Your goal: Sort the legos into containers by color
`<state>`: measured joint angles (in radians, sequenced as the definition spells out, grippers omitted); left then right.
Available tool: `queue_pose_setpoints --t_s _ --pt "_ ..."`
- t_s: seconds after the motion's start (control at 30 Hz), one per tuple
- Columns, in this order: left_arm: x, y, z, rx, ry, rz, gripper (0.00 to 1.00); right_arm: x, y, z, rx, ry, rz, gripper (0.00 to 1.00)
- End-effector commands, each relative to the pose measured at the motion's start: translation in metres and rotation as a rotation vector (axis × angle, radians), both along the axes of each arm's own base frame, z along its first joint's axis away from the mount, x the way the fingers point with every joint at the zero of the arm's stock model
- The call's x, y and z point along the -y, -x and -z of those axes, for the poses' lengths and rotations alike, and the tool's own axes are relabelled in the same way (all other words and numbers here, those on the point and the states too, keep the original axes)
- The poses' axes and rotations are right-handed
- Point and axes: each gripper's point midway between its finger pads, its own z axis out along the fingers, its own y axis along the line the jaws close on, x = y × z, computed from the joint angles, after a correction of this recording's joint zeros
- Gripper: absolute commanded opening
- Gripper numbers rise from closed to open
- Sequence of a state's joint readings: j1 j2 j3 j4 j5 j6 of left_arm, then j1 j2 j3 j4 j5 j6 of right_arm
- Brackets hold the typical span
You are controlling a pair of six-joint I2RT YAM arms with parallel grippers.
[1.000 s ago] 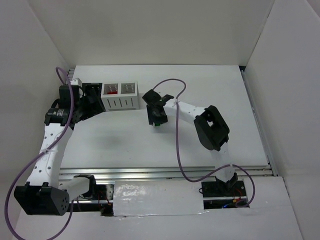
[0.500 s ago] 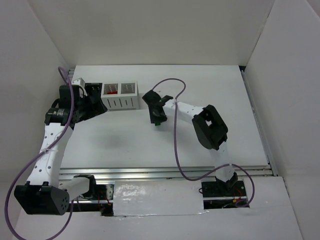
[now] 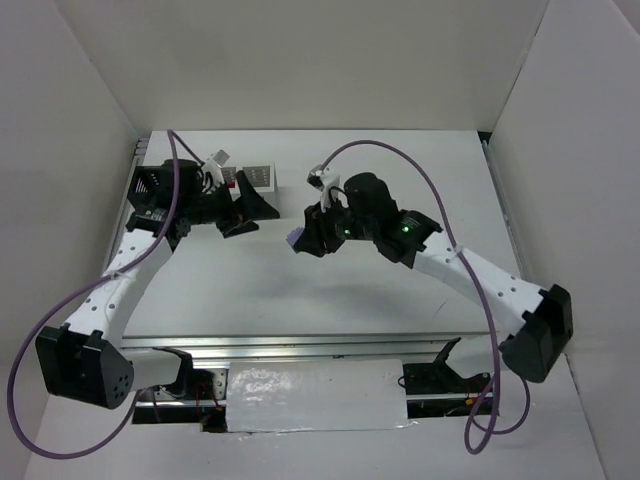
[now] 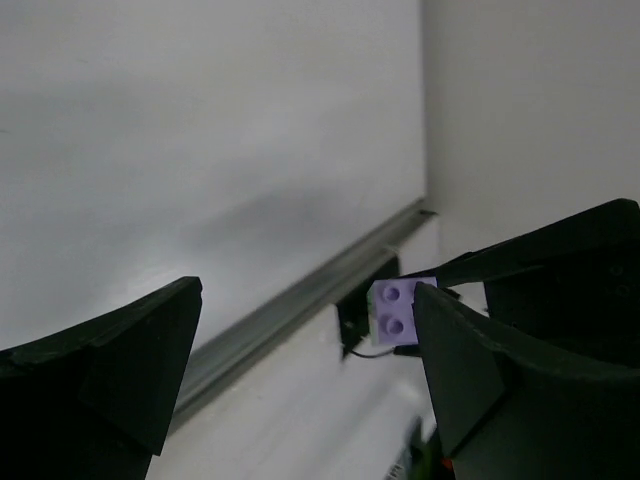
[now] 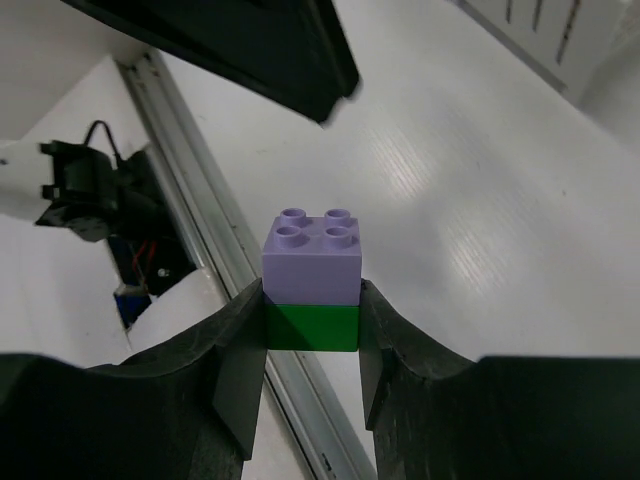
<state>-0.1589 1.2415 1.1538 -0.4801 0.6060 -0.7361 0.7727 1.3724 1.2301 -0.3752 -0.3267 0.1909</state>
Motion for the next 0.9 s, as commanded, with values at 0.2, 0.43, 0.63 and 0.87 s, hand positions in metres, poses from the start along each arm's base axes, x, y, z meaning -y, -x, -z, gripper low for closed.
queue_pose_setpoints --t_s 0.2,0.43,0.63,0.87 --pt "0.075 0.023 -0.054 -0.021 0.297 0.21 0.96 0.006 0.029 -0.054 0.176 -0.166 -0.126 0.0" --pt "0.084 0.028 -0.048 -0.041 0.31 0.243 0.88 0.01 0.019 -0.055 0.191 -0.149 -0.069 0.0" --pt "0.085 0.032 -0.045 -0.03 0.285 0.265 0.82 0.008 0.005 -0.045 0.172 -0.078 -0.041 0.0" --pt "0.086 0.034 -0.036 -0.034 0.22 0.285 0.79 0.002 -0.001 -0.052 0.176 -0.07 -0.049 0.0"
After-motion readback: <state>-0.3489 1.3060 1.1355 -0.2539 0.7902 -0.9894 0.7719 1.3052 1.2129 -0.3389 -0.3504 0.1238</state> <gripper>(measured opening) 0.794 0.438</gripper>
